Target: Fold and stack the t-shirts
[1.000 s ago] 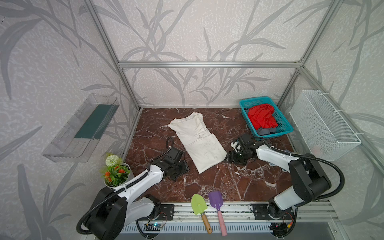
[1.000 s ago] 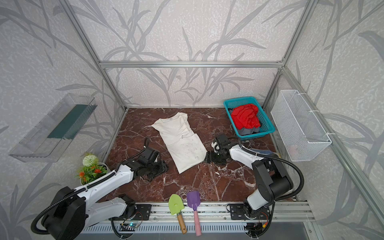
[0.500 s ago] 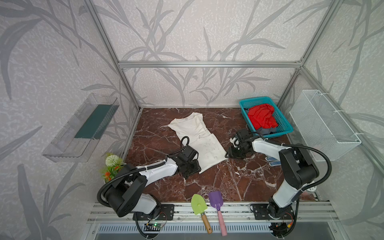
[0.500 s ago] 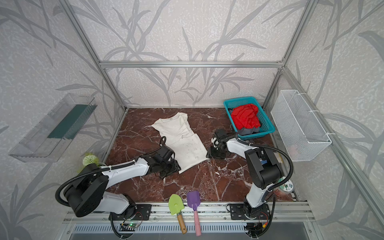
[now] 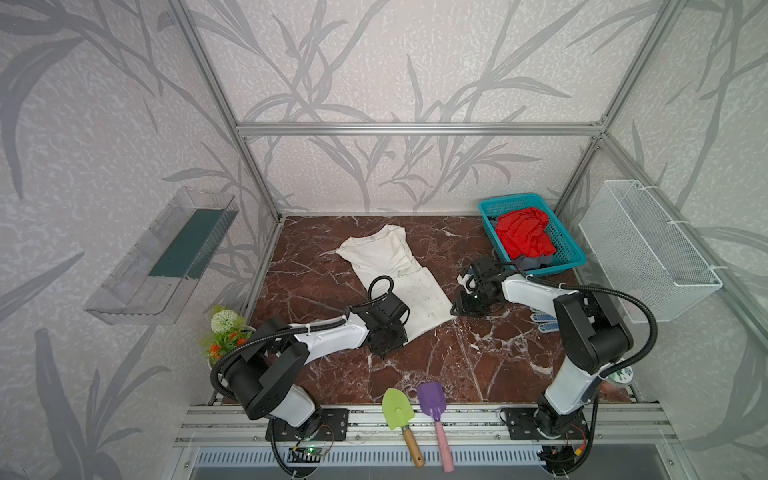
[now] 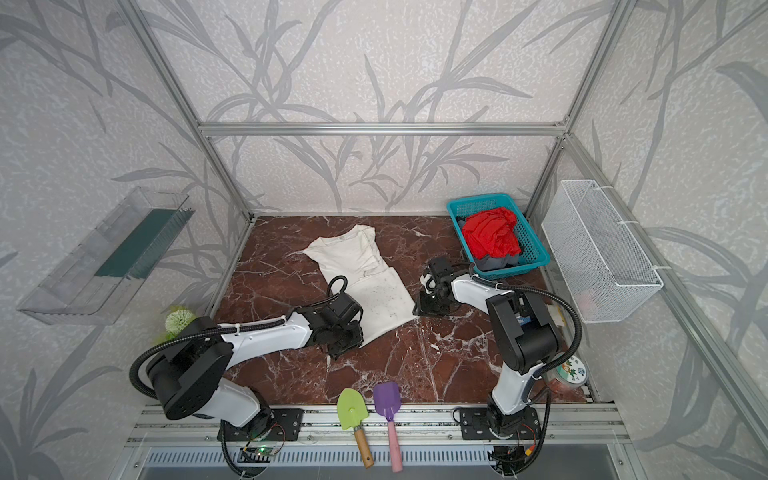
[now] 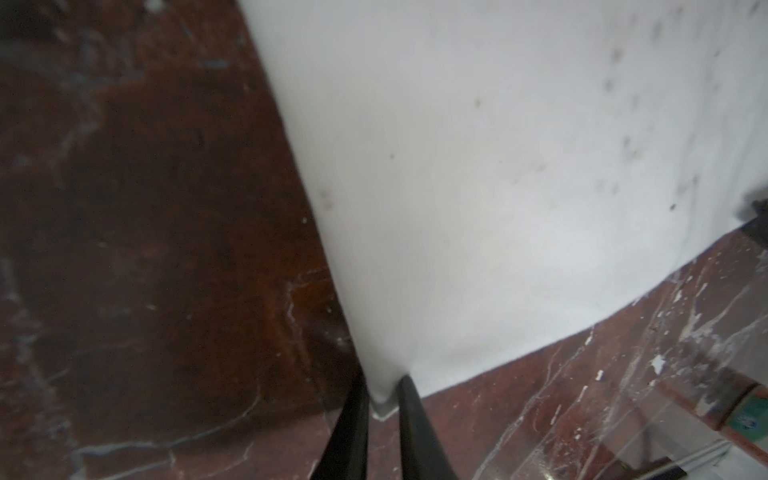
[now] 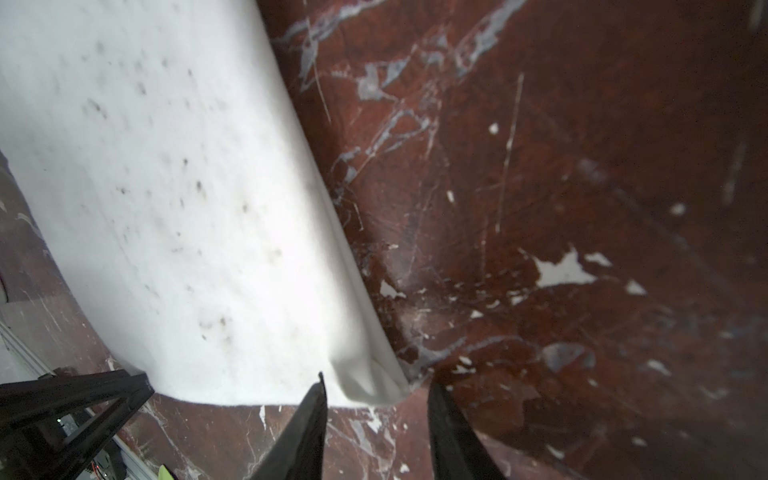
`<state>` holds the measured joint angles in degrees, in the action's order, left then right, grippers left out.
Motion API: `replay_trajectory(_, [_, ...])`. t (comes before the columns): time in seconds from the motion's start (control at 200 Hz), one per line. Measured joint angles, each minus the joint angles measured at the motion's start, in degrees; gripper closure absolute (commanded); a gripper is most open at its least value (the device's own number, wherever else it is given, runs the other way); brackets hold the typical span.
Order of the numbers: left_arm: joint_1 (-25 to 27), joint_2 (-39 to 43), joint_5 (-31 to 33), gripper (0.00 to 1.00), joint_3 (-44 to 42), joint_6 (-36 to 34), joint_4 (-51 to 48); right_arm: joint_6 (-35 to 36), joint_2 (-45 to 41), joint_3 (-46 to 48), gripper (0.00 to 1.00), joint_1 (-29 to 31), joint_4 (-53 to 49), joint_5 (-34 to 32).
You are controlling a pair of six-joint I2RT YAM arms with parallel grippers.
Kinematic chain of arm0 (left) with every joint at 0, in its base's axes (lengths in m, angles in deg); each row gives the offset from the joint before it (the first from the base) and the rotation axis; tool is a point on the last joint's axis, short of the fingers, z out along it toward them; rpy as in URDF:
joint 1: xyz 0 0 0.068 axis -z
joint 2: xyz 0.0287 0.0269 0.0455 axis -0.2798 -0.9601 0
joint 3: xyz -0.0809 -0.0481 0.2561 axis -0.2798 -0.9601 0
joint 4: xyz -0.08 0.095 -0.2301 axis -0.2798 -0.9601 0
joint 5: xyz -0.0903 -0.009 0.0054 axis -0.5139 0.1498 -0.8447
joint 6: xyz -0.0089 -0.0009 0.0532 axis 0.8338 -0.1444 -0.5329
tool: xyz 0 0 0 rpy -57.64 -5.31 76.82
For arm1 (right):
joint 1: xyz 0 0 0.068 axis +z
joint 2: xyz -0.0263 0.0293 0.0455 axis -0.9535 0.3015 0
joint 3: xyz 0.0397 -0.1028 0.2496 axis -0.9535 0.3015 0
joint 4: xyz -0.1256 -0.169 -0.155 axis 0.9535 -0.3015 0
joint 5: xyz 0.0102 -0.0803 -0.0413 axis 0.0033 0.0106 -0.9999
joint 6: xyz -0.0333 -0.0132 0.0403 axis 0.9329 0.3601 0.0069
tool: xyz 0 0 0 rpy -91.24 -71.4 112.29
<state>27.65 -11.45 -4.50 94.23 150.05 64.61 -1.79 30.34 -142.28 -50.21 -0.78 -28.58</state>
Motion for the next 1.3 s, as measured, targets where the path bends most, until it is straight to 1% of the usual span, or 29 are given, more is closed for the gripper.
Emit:
replay_trajectory(0.1, [0.2, 0.2, 1.5, 0.98, 0.5, 0.0, -2.1, 0.1, -0.3, 0.0, 0.57, 0.0, -0.3, -0.4])
replay_trajectory(0.18, [0.2, 1.0, 3.2, 1.00, 0.5, -0.1, -4.7, 0.2, -0.9, 0.3, 0.56, 0.2, -1.4, -0.9])
replay_trajectory(0.375, [0.2, 5.2, 6.6, 1.00, -1.8, 0.2, -10.5, 0.2, -5.5, 1.8, 0.54, 1.9, -4.2, -1.9])
replay_trajectory(0.59, [0.2, 11.1, 9.4, 1.00, -5.9, 0.7, -16.2, -0.7, -10.5, 5.6, 0.53, 7.1, -4.3, -2.2])
replay_trajectory(0.695, [0.0, 13.0, 9.6, 1.00, -7.3, 1.0, -16.8, -2.2, -10.7, 7.8, 0.54, 10.9, -3.8, -1.7])
replay_trajectory(0.81, [-0.1, 13.2, 9.5, 1.00, -7.5, 1.2, -16.8, -4.7, -10.4, 9.6, 0.54, 15.3, -2.1, -1.3])
replay_trajectory(0.91, [-0.1, 13.5, 9.5, 1.00, -7.8, 1.2, -16.6, -6.9, -9.3, 9.9, 0.54, 17.9, 0.1, -0.8])
replay_trajectory(1.02, [-0.1, 14.1, 9.6, 1.00, -8.2, 1.2, -16.7, -8.9, -8.6, 9.9, 0.54, 19.1, 2.5, -0.4])
replay_trajectory(1.21, [-0.1, 14.7, 9.6, 1.00, -8.5, 1.2, -16.9, -10.9, -8.1, 9.8, 0.55, 19.4, 4.3, -1.2])
replay_trajectory(1.28, [-0.1, 15.3, 9.6, 1.00, -8.9, 1.2, -16.8, -11.1, -7.3, 9.2, 0.58, 19.4, 4.7, -1.2])
replay_trajectory(1.3, [-0.1, 15.4, 9.6, 1.00, -9.0, 1.2, -16.9, -11.1, -7.0, 8.9, 0.61, 19.5, 4.7, -1.2])
